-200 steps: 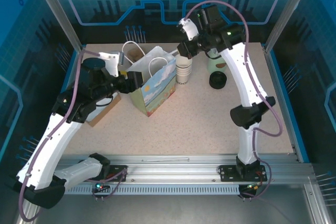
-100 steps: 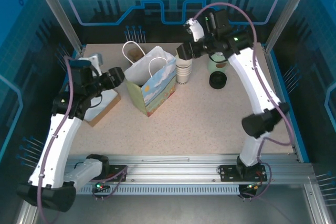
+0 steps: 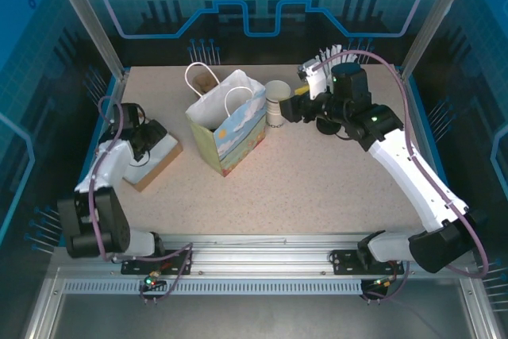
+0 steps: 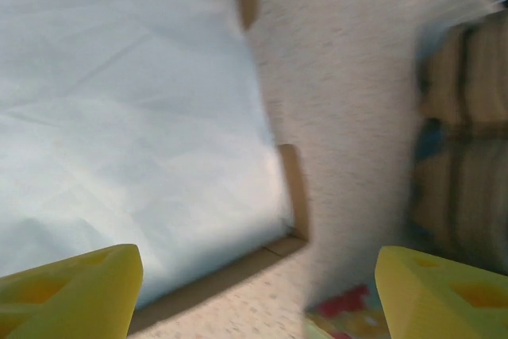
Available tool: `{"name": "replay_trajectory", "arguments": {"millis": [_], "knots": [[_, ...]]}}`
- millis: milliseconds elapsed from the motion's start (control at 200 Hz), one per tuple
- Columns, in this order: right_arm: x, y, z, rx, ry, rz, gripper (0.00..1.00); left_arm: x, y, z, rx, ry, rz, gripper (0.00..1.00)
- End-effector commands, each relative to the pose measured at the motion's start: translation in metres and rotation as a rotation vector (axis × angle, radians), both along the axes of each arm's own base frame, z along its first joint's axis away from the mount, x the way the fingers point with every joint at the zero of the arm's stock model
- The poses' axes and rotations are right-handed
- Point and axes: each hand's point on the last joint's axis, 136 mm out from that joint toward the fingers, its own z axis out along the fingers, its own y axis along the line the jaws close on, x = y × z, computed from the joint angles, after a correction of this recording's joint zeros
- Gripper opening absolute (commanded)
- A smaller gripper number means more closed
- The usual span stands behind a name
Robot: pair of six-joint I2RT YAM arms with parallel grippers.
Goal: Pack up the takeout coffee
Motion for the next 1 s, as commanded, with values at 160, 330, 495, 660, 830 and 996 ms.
{"name": "replay_trajectory", "arguments": {"millis": [160, 330, 495, 660, 830, 996], "knots": [[-0.002, -0.001, 0.022, 0.072, -0.079, -0.016, 0.67, 0.005, 0.044, -0.030, 0.097, 0.188, 0.007, 0.84], [0.000, -0.003, 0.020, 0.082, -0.069, -0.021, 0.68, 0.005, 0.053, -0.044, 0.079, 0.254, -0.007, 0.82], [0.003, -0.002, 0.018, 0.082, -0.056, -0.025, 0.68, 0.006, 0.055, -0.057, 0.068, 0.284, -0.013, 0.74], [0.004, -0.001, 0.017, 0.084, -0.046, -0.024, 0.69, 0.006, 0.053, -0.068, 0.052, 0.304, -0.023, 0.64], [0.004, 0.000, 0.016, 0.084, -0.038, -0.021, 0.69, 0.004, 0.052, -0.064, 0.060, 0.289, -0.019, 0.54], [0.005, 0.002, 0.014, 0.084, -0.026, -0.013, 0.70, 0.005, 0.052, -0.055, 0.071, 0.252, -0.013, 0.44]]}}
